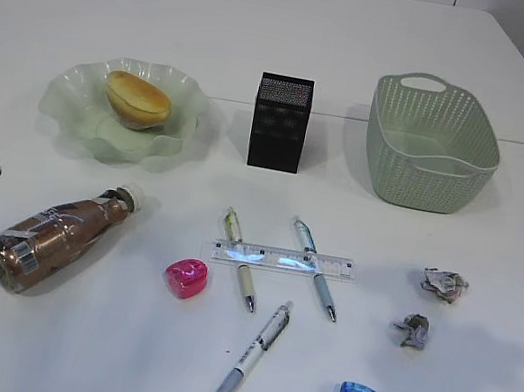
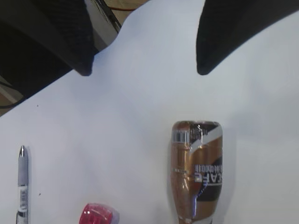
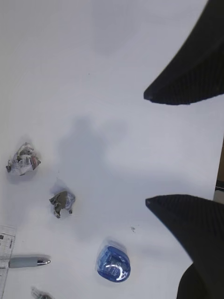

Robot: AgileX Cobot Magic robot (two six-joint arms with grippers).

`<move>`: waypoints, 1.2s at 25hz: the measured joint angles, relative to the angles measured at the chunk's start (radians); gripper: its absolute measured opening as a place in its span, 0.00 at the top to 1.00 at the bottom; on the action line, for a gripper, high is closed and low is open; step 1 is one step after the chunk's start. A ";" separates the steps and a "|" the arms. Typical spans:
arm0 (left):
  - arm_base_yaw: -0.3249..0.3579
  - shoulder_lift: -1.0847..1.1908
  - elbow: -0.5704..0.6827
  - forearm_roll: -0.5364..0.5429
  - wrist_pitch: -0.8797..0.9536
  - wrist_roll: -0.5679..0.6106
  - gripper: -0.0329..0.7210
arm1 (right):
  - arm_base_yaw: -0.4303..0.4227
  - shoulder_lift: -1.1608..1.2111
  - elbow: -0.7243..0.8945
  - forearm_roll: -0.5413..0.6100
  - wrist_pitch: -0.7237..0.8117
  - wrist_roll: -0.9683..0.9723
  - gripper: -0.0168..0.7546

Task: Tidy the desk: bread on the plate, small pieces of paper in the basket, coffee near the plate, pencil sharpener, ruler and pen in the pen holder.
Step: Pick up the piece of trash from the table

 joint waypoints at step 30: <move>0.000 -0.663 0.364 0.021 -0.075 -0.119 0.33 | 0.000 0.030 0.000 0.020 0.016 0.000 0.36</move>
